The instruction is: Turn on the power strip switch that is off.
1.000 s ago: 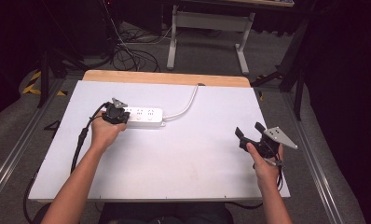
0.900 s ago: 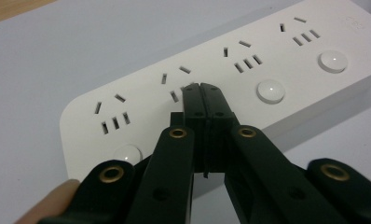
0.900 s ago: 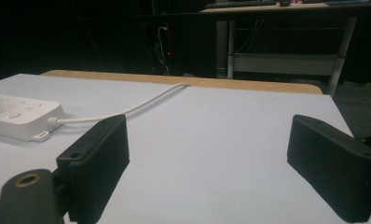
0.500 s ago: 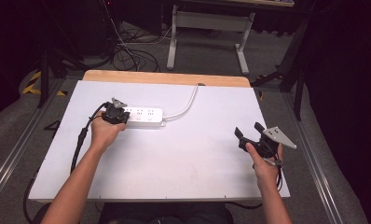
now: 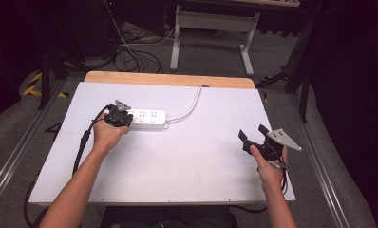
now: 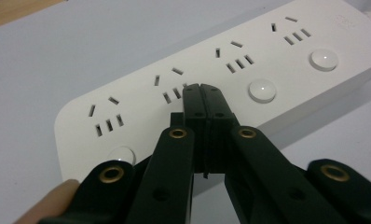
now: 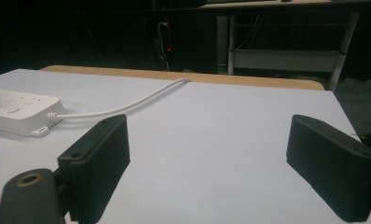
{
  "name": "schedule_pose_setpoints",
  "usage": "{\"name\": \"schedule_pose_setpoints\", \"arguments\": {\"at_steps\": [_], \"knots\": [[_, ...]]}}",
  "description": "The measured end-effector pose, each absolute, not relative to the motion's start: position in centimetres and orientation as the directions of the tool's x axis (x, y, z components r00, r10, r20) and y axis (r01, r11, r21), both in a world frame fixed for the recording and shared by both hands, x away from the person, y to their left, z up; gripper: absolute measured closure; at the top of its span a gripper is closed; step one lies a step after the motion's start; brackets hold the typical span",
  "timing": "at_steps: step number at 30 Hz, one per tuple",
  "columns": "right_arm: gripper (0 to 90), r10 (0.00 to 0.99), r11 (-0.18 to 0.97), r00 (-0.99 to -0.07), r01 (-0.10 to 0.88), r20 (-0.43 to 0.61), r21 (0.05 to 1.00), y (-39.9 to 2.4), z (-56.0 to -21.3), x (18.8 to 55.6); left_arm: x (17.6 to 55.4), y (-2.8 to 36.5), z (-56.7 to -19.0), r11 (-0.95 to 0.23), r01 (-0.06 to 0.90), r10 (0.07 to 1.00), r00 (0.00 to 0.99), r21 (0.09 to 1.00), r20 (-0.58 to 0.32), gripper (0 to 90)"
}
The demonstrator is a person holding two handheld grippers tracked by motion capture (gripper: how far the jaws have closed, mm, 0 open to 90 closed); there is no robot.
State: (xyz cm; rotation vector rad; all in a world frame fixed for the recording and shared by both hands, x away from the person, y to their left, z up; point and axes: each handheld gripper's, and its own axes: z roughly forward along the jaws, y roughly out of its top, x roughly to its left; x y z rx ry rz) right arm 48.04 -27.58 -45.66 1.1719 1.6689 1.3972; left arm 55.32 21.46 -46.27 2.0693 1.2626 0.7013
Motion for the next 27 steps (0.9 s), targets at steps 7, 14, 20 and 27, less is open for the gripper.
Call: {"name": "schedule_pose_setpoints", "arguments": {"at_steps": [7,14,20,27], "knots": [[13.8,0.922,0.028,-0.382,0.223,0.061,0.975,-27.7,-45.7,48.1,55.4,21.3,-46.3,-0.365,0.581,0.906,0.4,0.727,0.135,90.0],[13.9,0.922,0.024,-0.381,0.222,0.064,0.975,-27.7,-45.7,48.1,55.3,21.9,-46.3,-0.317,0.578,0.924,0.369,0.752,0.106,89.9],[13.9,0.922,0.026,-0.381,0.223,0.063,0.974,-27.7,-45.7,48.2,54.8,23.6,-45.9,-0.223,0.521,0.939,0.341,0.824,0.039,89.5],[14.0,0.923,0.027,-0.38,0.225,0.062,0.974,-27.6,-45.7,48.2,52.1,24.1,-43.8,-0.135,0.399,0.94,0.341,0.907,-0.01,88.1]]}}
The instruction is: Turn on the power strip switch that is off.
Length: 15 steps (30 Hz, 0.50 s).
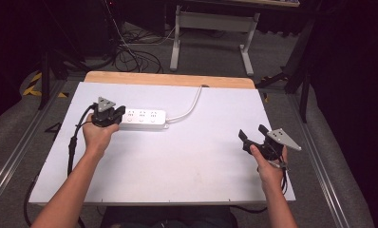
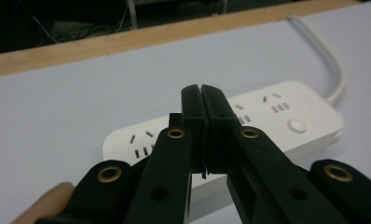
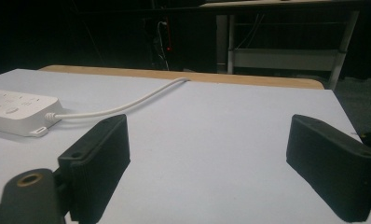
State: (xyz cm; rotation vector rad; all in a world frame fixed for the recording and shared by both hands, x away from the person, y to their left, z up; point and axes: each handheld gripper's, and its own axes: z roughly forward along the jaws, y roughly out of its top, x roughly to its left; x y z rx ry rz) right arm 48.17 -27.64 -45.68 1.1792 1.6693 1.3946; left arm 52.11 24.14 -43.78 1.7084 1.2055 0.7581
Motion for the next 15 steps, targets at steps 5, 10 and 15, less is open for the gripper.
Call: {"name": "schedule_pose_setpoints", "arguments": {"at_steps": [5,10,15], "knots": [[13.9,0.923,0.024,-0.38,0.22,0.063,0.975,-27.6,-45.6,48.2,51.0,23.8,-42.9,-0.103,0.332,0.946,0.323,0.938,-0.011,83.8],[13.9,0.922,0.028,-0.382,0.222,0.061,0.975,-27.5,-45.6,48.2,50.0,23.2,-42.4,-0.145,0.301,0.948,0.317,0.942,0.044,74.8],[13.7,0.921,0.029,-0.385,0.219,0.059,0.975,-27.6,-45.5,48.2,47.0,23.1,-41.6,-0.126,0.262,0.945,0.325,0.957,0.035,66.0]]}}
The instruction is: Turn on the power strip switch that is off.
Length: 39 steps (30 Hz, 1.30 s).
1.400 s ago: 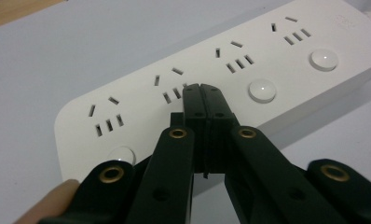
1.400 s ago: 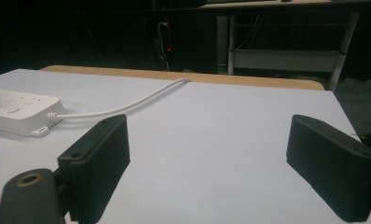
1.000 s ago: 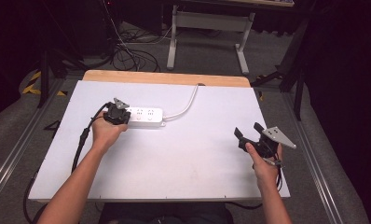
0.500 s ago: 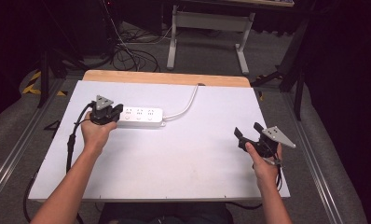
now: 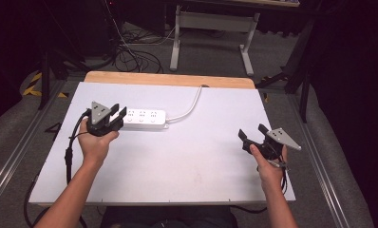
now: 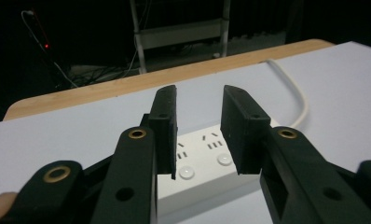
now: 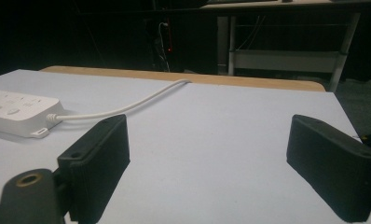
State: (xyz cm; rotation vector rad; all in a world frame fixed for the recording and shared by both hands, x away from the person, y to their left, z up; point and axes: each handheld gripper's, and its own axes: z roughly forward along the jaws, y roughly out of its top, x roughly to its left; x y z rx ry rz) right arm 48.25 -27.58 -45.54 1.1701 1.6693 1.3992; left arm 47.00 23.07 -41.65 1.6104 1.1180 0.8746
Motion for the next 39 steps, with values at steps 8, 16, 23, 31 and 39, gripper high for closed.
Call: {"name": "schedule_pose_setpoints", "arguments": {"at_steps": [8,16,23,31,39], "knots": [[13.7,0.92,0.025,-0.388,0.209,0.06,0.978,-27.6,-45.3,48.1,42.7,24.7,-40.6,-0.051,0.201,0.956,0.292,0.978,-0.011,58.2],[13.7,0.919,0.035,-0.391,0.215,0.053,0.976,-27.3,-45.4,48.2,41.8,26.1,-40.7,-0.028,0.185,0.97,0.242,0.982,-0.018,49.3],[13.5,0.919,0.035,-0.389,0.216,0.053,0.976,-27.4,-45.4,48.1,41.7,26.6,-41.2,-0.023,0.189,0.989,0.151,0.982,-0.006,23.2],[13.6,0.919,0.036,-0.391,0.217,0.053,0.975,-27.4,-45.4,48.1,41.1,27.5,-41.8,-0.026,0.149,0.995,0.097,0.989,0.011,10.9],[13.5,0.918,0.034,-0.392,0.216,0.055,0.976,-27.3,-45.4,48.1,41.5,27.0,-42.2,-0.034,0.143,0.997,0.07,0.989,0.024,5.2]]}}
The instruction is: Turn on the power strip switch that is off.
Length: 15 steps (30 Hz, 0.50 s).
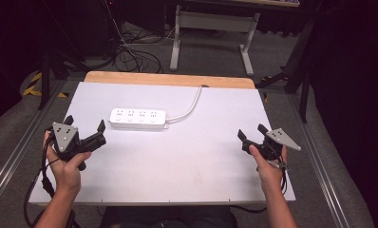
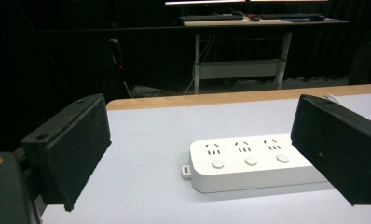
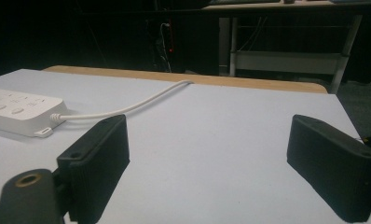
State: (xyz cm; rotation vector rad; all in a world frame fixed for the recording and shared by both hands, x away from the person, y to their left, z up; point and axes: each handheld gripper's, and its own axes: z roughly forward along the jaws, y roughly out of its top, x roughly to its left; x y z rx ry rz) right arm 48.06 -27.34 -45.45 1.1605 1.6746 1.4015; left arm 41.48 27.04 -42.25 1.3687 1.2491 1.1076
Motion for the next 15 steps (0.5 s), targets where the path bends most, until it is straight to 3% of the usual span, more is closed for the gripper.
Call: {"name": "schedule_pose_setpoints", "arguments": {"at_steps": [15], "knots": [[12.5,0.918,0.027,-0.391,0.216,0.061,0.976,-27.38,-45.44,48.07,41.86,27.47,-42.85,-0.026,0.17,0.998,0.067,0.985,0.014,5.1]]}}
